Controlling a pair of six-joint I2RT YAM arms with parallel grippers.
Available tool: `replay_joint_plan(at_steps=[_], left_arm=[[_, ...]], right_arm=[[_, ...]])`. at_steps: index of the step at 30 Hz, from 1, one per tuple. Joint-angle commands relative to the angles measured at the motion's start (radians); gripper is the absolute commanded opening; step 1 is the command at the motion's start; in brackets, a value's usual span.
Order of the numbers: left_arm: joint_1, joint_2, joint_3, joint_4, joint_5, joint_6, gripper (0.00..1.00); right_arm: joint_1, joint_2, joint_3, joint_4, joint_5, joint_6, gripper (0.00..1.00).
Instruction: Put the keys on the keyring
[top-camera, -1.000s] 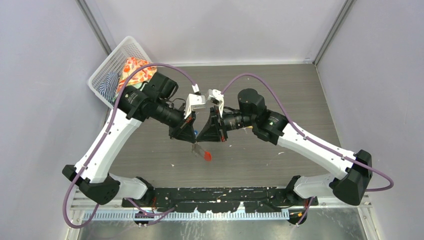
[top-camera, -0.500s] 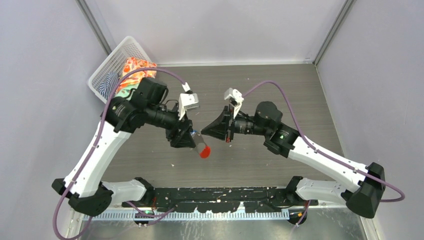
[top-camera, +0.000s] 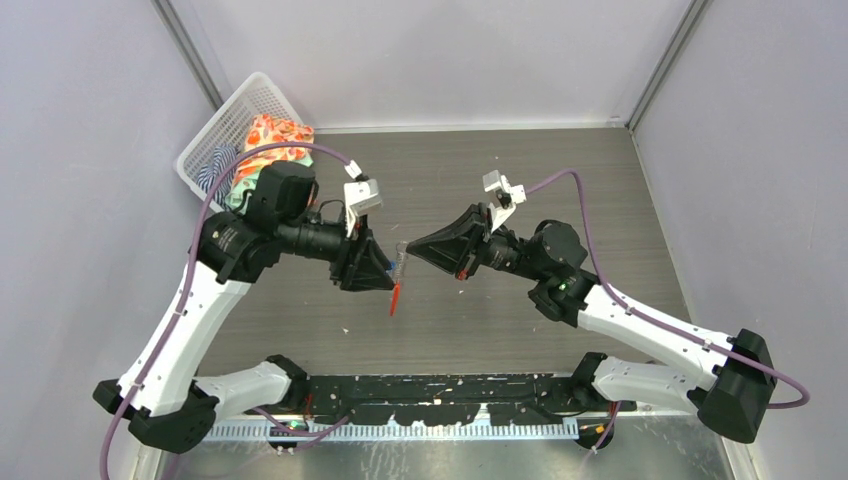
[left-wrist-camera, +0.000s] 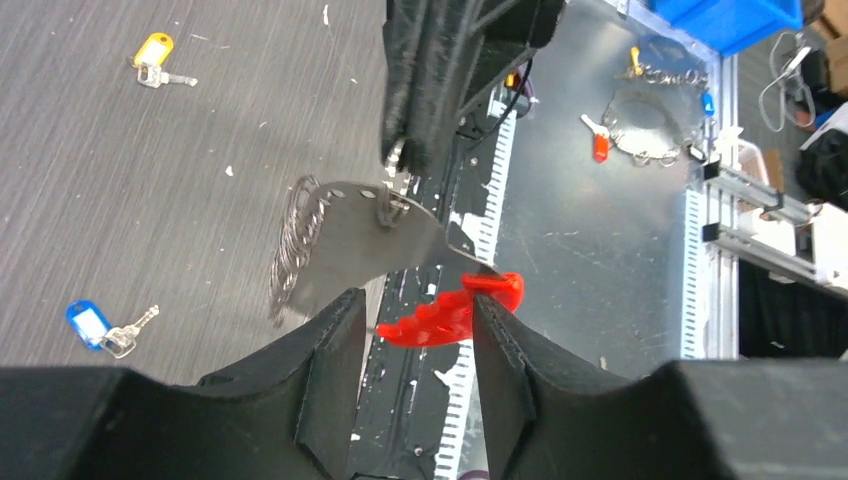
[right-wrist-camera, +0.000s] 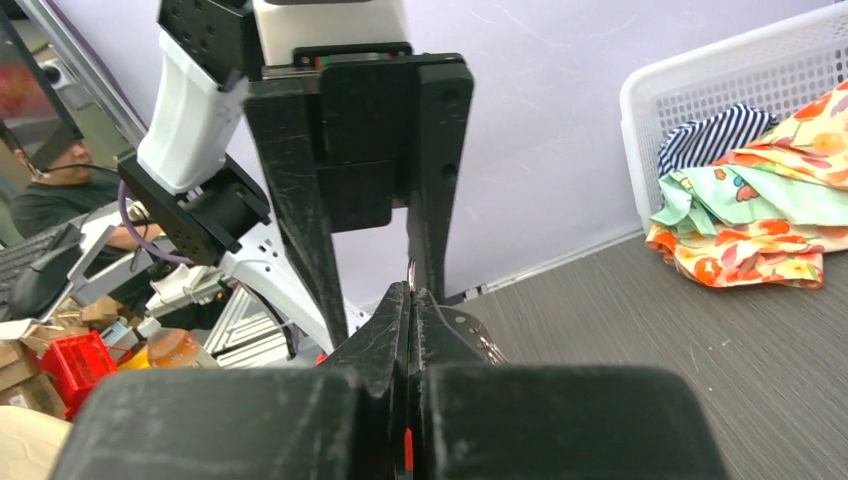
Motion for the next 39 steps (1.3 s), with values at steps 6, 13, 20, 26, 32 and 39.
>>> replay_joint_plan(at_steps=[6, 13, 20, 26, 32, 39], left_arm=[[0.164, 0.010, -0.011, 0.287, 0.284, -0.282, 0.53], [0.182, -0.015, -0.090, 0.407, 0.358, -0.368, 0.53], [0.182, -0.045, -0.143, 0.458, 0.353, -0.395, 0.38], [0.182, -0.044, -0.131, 0.444, 0.313, -0.378, 0.21], [0.182, -0.057, -0.083, 0.325, 0.146, -0.220, 0.20], [0.182, -0.088, -0.099, 0.298, 0.101, -0.207, 0.22]], right_arm=[[0.003, -0.010, -0.008, 0.140, -0.003, 0.051, 0.01], [0.005, 0.009, 0.006, 0.139, -0.011, 0.049, 0.01], [0.009, 0.029, 0.013, 0.150, -0.003, 0.055, 0.01], [0.018, 0.046, 0.018, 0.146, 0.017, 0.048, 0.01], [0.034, 0.029, 0.018, 0.088, 0.053, 0.000, 0.01], [0.048, 0.017, 0.015, 0.060, 0.095, -0.038, 0.01]])
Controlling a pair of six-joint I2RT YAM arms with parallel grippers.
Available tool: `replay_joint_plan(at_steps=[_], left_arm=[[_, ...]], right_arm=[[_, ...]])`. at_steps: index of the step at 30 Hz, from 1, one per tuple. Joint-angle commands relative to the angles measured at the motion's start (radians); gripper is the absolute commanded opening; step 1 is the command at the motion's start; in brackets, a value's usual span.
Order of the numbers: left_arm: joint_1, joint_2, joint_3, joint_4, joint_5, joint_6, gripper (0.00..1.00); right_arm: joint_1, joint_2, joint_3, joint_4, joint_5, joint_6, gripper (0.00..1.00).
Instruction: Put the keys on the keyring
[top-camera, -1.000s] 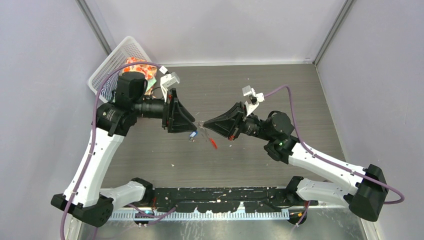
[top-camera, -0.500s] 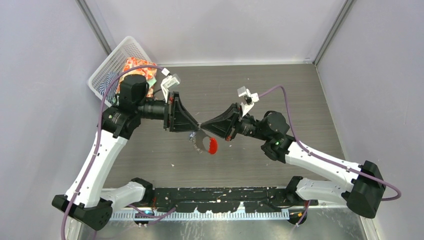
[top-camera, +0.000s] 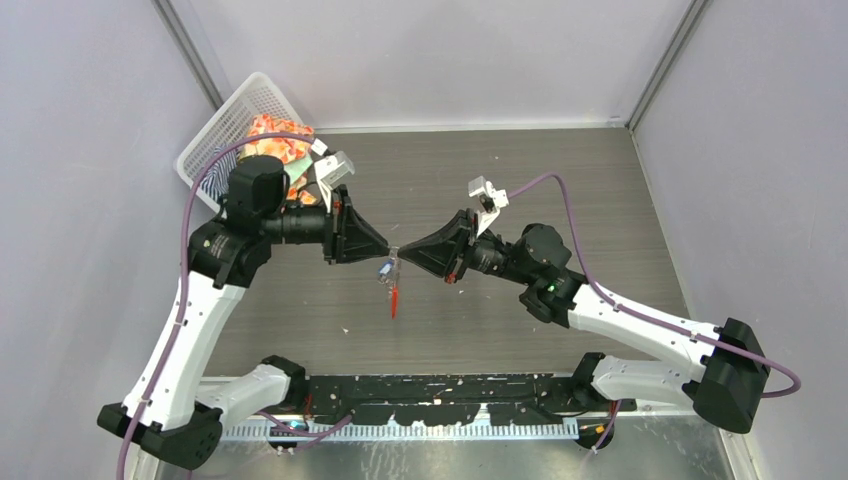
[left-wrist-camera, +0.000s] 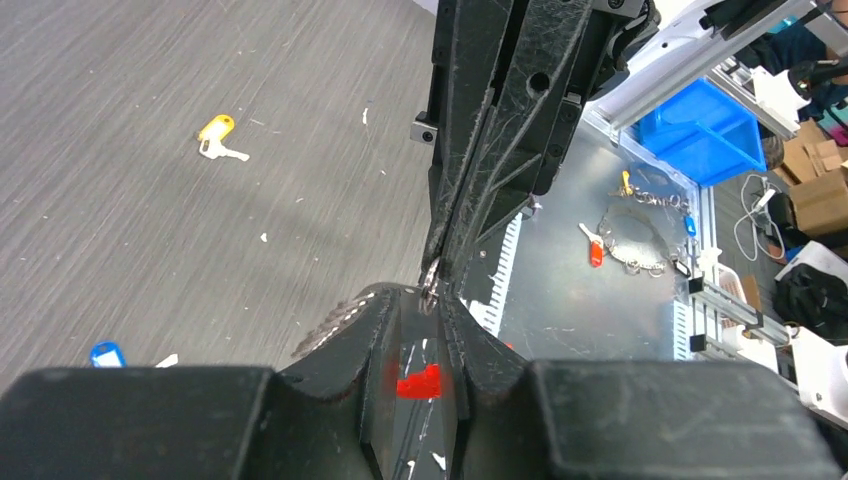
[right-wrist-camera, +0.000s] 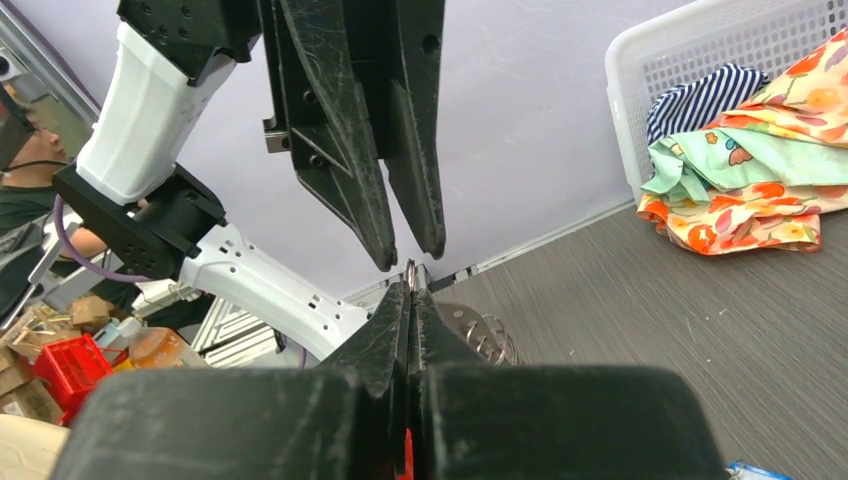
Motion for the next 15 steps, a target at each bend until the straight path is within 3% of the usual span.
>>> replay_joint_plan(at_steps=[1, 15], left_arm=[[0.003, -0.037, 0.010, -0.004, 0.007, -0.005, 0.22], [0.003, -0.036, -0.056, 0.043, 0.029, -0.072, 0.22]], right_arm=[[0.012, -0.034, 0.031, 0.041, 0.046, -0.034, 0.01], [0.015, -0.023, 0.033, 0.054, 0.044, -0.024, 0.01]])
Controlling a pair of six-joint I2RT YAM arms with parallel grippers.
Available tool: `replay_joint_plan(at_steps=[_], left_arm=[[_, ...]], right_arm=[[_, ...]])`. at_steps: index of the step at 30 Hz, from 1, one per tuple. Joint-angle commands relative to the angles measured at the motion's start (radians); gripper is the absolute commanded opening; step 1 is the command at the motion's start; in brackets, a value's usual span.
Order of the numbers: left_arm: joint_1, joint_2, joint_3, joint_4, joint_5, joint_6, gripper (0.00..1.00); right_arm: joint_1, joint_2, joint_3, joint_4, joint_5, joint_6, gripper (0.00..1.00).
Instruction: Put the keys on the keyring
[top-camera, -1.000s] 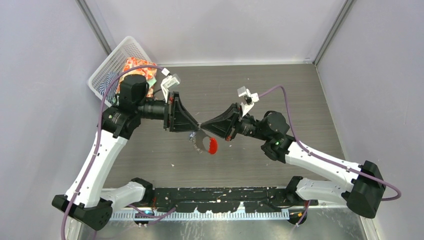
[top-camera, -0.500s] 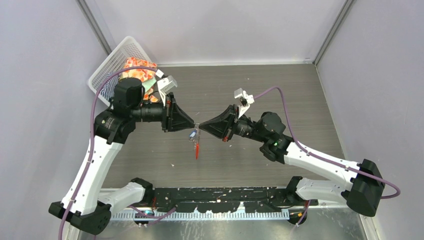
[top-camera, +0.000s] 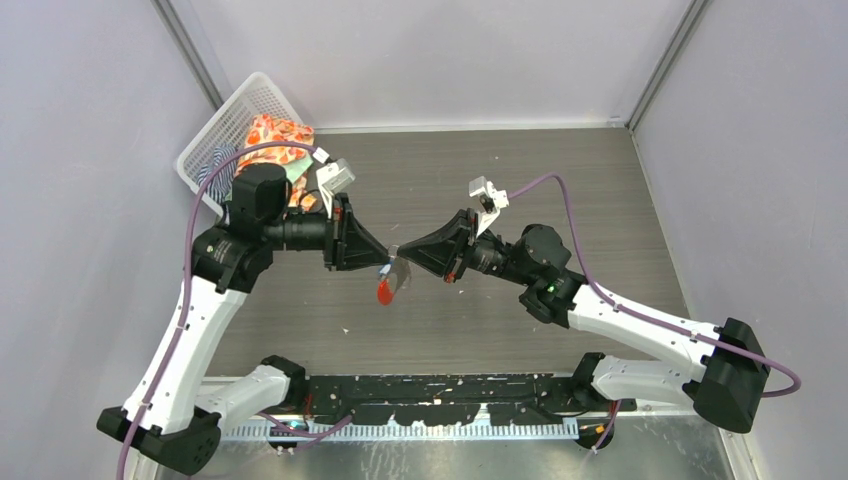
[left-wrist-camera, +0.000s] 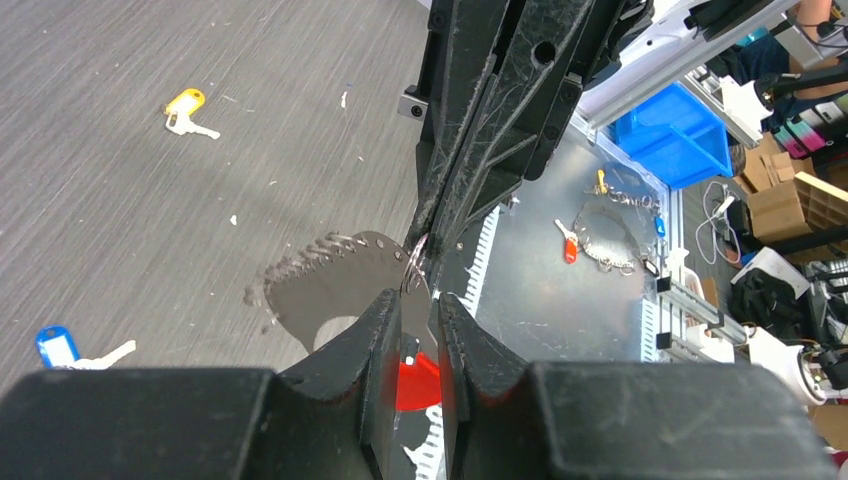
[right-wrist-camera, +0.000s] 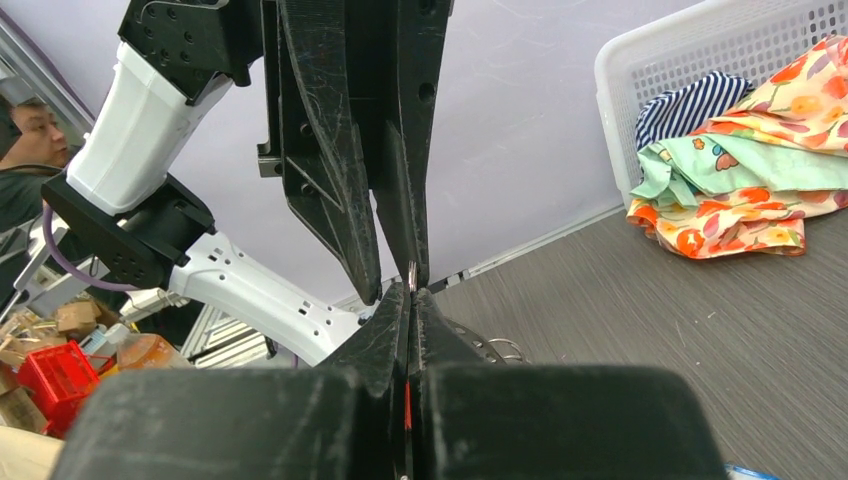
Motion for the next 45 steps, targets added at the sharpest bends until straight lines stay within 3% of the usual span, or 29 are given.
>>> replay_joint_plan(at_steps=[1, 11, 14, 17, 22, 27, 30, 33, 38, 45], left_arm=[[0.003, 0.004, 0.005, 0.040, 0.018, -0.025, 0.22], [0.003, -0.011, -0.040, 0.130, 0.057, -0.090, 0.17], [0.003, -0.016, -0.053, 0.138, 0.055, -0.091, 0.12], [0.003, -0.021, -0.050, 0.141, 0.053, -0.097, 0.01], [0.003, -0.040, -0.047, 0.161, 0.039, -0.096, 0.01], [0.003, -0.009, 0.005, 0.053, 0.096, -0.014, 0.01], [0.002, 0.038, 0.068, -0.107, 0.104, 0.136, 0.01], [0.001, 0.072, 0.127, -0.277, 0.107, 0.327, 0.00], [-0.040, 0.138, 0.230, -0.544, 0.065, 0.598, 0.01], [-0.165, 0.140, 0.259, -0.569, -0.032, 0.655, 0.00]], right_arm=[[0.008, -0.021, 0.034, 0.060, 0.013, -0.003, 0.01], [0.008, 0.000, 0.038, 0.079, 0.006, 0.016, 0.01], [0.009, 0.005, 0.036, 0.089, 0.006, 0.024, 0.01], [0.010, 0.004, 0.034, 0.088, 0.006, 0.026, 0.01], [0.013, -0.001, 0.040, 0.054, -0.001, 0.023, 0.01], [0.011, -0.029, 0.112, -0.154, -0.041, -0.057, 0.18], [0.009, -0.025, 0.213, -0.356, -0.121, -0.141, 0.32], [-0.002, -0.004, 0.342, -0.611, -0.223, -0.260, 0.40], [-0.018, 0.057, 0.537, -0.962, -0.346, -0.449, 0.42], [-0.021, 0.126, 0.619, -1.043, -0.381, -0.521, 0.41]])
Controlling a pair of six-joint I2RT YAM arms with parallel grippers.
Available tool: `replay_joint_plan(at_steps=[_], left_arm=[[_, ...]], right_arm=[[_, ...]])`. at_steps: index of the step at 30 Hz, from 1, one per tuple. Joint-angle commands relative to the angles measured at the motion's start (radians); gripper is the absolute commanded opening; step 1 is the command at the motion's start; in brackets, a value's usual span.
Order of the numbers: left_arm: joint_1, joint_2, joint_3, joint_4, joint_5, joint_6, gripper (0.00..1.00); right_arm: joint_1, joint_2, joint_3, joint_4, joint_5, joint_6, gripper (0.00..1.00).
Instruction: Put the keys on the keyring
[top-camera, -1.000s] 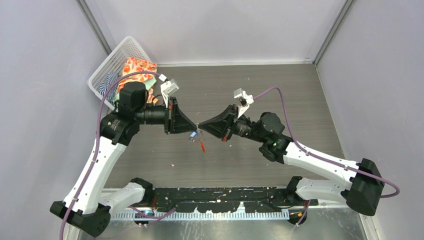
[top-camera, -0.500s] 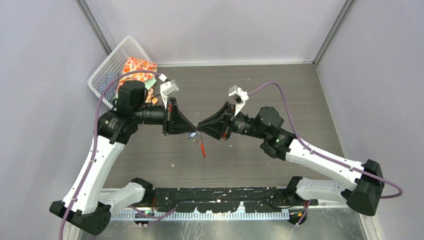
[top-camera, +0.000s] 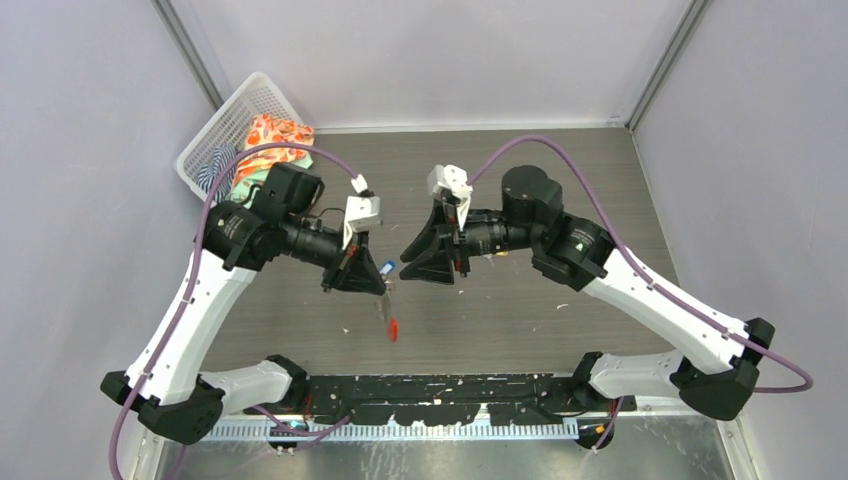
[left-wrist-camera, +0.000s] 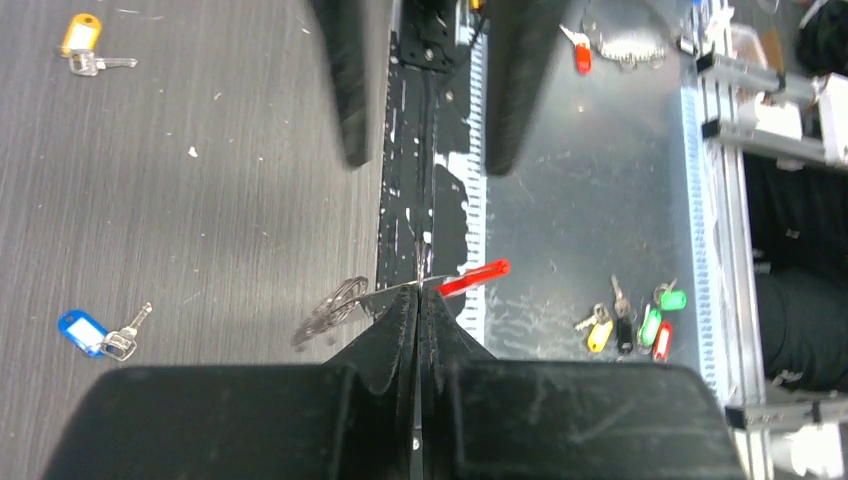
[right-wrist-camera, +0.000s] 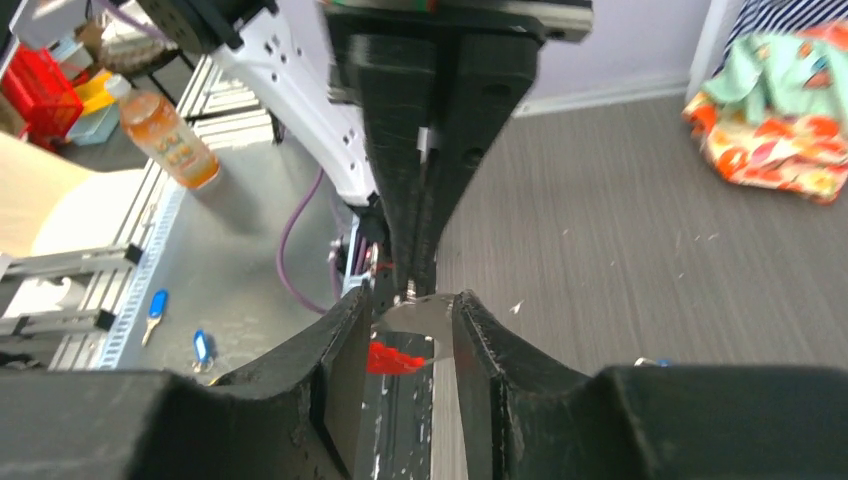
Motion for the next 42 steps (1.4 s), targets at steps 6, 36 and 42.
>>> replay_joint_plan(at_steps=[6, 36, 42], left_arm=[[-0.052, -0.008, 0.046, -0.033, -0.049, 0.079, 0.01], [-0.052, -0.031, 0.018, 0.081, -0.098, -0.003, 0.00], [-0.052, -0.033, 0.014, 0.086, -0.093, -0.011, 0.00]], right_arm=[[-0.005, 0.070, 0.047, -0.072, -0.118, -0.057, 0.39], [0.018, 0.107, -0.015, 0.044, -0.026, 0.004, 0.30], [0.020, 0.100, -0.027, 0.037, -0.046, 0.004, 0.30]])
